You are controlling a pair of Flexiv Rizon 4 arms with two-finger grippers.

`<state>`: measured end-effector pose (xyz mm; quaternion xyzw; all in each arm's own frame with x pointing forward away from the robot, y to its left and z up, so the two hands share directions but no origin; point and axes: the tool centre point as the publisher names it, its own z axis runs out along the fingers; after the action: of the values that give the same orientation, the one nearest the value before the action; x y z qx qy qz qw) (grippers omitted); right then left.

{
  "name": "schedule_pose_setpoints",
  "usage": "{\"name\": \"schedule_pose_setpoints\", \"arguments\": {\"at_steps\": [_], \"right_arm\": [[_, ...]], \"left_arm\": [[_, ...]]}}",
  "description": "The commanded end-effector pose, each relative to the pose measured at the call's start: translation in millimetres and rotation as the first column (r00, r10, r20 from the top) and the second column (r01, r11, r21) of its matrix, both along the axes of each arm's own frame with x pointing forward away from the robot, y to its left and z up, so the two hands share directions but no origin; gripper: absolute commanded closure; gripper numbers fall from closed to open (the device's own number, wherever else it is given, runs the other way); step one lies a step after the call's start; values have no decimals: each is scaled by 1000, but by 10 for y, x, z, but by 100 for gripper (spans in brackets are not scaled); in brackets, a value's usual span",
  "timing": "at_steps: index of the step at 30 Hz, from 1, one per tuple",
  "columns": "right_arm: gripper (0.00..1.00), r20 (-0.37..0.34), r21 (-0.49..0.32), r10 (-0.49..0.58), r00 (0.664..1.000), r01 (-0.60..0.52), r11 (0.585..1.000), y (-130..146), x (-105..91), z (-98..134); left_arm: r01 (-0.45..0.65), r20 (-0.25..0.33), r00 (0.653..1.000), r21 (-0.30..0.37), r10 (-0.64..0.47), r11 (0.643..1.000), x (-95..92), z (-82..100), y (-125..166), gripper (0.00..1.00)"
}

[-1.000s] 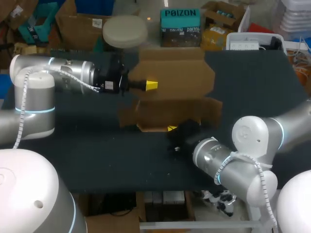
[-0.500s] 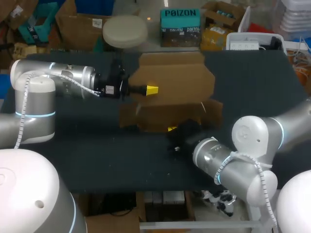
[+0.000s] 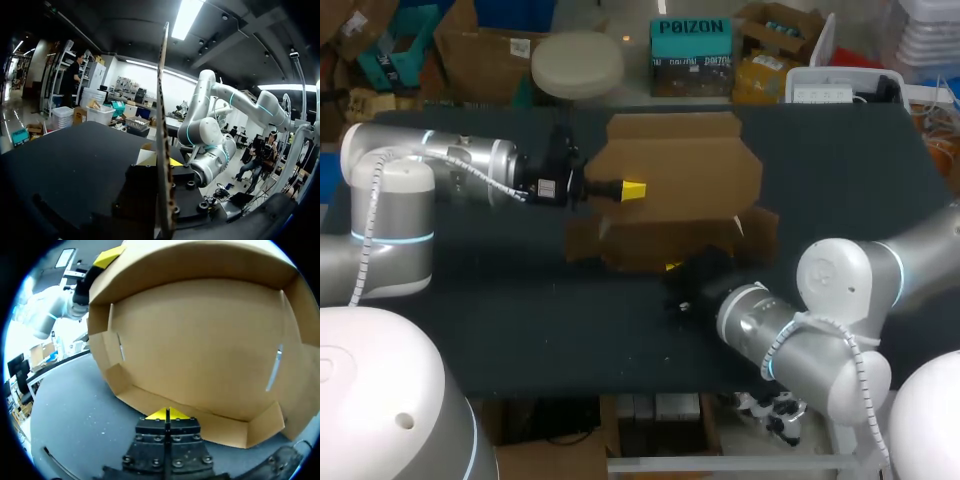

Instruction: Assemble the packaging by folding the flat box into shape, placing the metal phone stand inside, and closing the box properly

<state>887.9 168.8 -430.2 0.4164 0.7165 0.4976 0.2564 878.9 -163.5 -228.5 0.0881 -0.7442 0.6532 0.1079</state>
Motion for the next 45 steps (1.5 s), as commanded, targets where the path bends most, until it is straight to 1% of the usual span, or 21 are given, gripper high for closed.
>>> {"name": "schedule_pose_setpoints", "arguments": {"at_steps": [1, 8, 12, 21, 45], "right_arm": [[100, 4, 3, -2, 1000, 2, 1000, 20, 19, -65], [100, 4, 3, -2, 1000, 2, 1000, 20, 19, -65], [100, 4, 3, -2, 1000, 2, 1000, 20, 19, -65], [100, 4, 3, -2, 1000, 2, 1000, 20, 19, -65], [100, 4, 3, -2, 1000, 2, 1000, 20, 19, -65]], "left_arm": [[-2, -2, 1000, 4, 2, 1000, -13, -46, -13, 100], [-10, 5, 1000, 20, 10, 1000, -6, -42, -23, 100], [-13, 19, 1000, 34, 13, 999, 2, -25, -32, 100], [-17, 25, 1000, 53, 16, 998, 27, -48, -33, 100], [-16, 29, 999, 51, 15, 999, 19, -69, -4, 100]]}}
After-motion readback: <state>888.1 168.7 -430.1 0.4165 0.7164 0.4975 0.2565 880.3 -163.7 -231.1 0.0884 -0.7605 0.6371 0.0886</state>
